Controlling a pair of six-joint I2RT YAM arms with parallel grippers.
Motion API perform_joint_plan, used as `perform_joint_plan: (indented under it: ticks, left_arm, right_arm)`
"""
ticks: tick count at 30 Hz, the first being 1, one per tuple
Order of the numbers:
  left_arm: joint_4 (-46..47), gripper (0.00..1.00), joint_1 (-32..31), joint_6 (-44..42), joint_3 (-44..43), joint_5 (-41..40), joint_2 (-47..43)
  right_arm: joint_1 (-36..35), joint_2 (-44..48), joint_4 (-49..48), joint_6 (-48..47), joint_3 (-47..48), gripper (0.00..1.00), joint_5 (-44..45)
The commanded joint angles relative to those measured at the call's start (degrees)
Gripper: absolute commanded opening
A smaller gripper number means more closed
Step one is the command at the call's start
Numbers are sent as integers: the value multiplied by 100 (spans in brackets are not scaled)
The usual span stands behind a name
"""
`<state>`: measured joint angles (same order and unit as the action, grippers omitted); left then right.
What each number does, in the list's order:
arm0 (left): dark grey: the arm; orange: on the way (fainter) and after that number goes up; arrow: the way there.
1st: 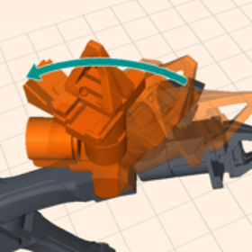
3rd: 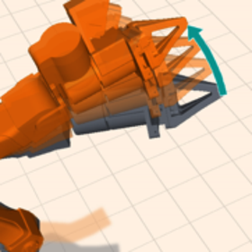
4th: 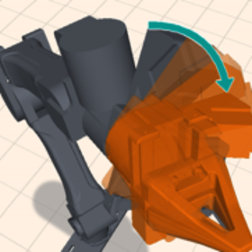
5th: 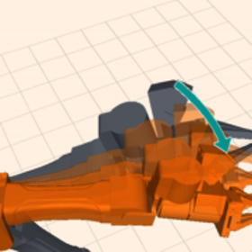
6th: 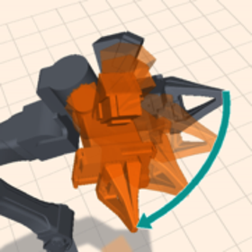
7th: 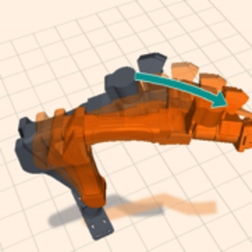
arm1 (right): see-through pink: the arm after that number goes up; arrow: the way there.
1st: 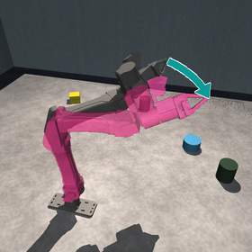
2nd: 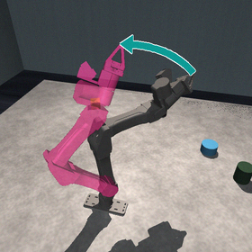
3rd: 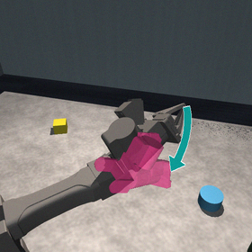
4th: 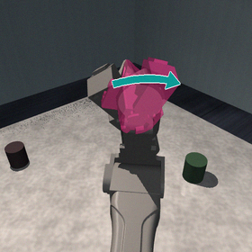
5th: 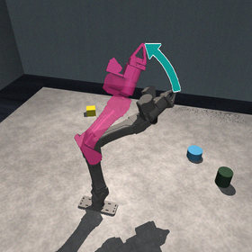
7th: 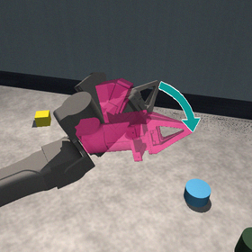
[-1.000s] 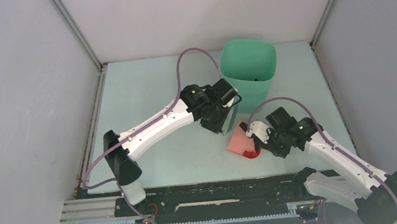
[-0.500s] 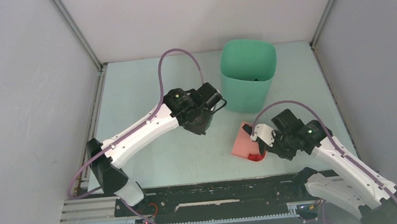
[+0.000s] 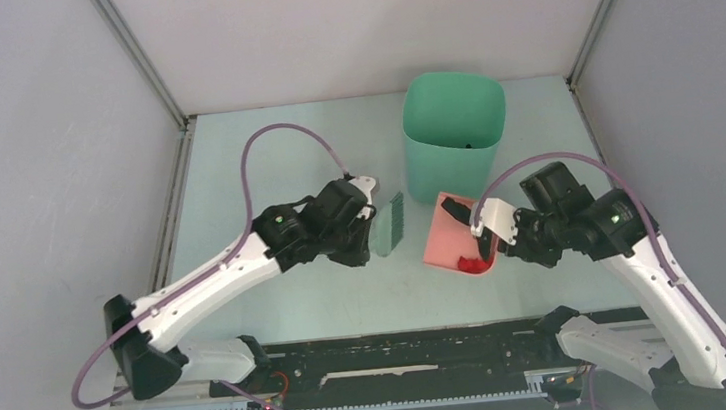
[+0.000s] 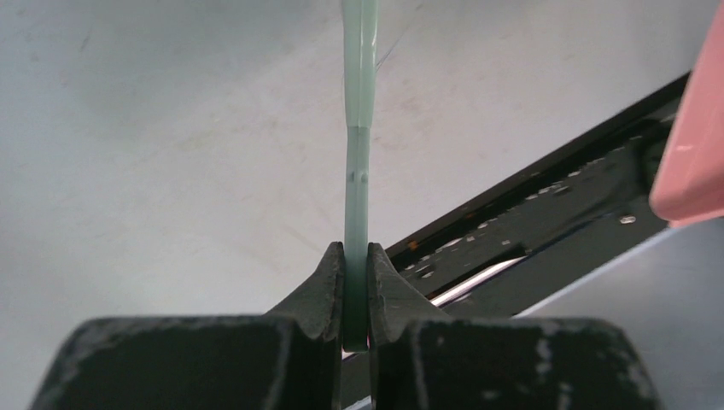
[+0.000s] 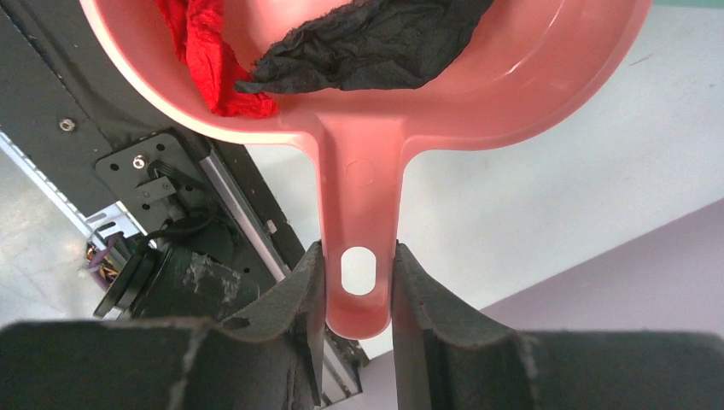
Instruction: Sweep away the paper scraps from the table
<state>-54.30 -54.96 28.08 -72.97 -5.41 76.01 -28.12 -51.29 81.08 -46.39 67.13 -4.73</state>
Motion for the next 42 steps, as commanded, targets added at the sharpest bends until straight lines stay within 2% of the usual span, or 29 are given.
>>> perform_joint_plan:
  ticks: [1, 10, 15, 19, 28, 31, 36, 42]
  left_arm:
    - [1510, 0, 46, 316, 550, 774, -736]
    - [2498, 0, 46, 448, 1391, 1786, -823]
    - [2901, 0, 36, 494, 1738, 2176, -868]
    - [3270, 0, 38, 622, 1991, 2459, -1052]
    - [3336, 0, 31, 543, 2208, 2799, -1201]
    - [3337, 0, 36, 503, 2287, 2760, -1305]
    - [3490, 0, 36, 505, 2434, 2722, -1384]
    - [3625, 0, 38, 532, 2446, 2831, -1234]
  right_arm:
    - [23, -374, 498, -69, 986, 0, -89]
    - [280, -1496, 311, 442, 2949, 0, 21]
    - [686, -2111, -291, 618, 4040, 0, 753]
    - [943, -2524, -872, 454, 4472, 0, 1546]
    - [1013, -2933, -2892, -1127, 4013, 0, 3478]
    - [1023, -2897, -3518, -1896, 3616, 0, 3776]
    - [1015, -2615, -5220, -3490, 2590, 0, 4060]
    - [859, -2639, -6206, -4569, 2228, 0, 4282]
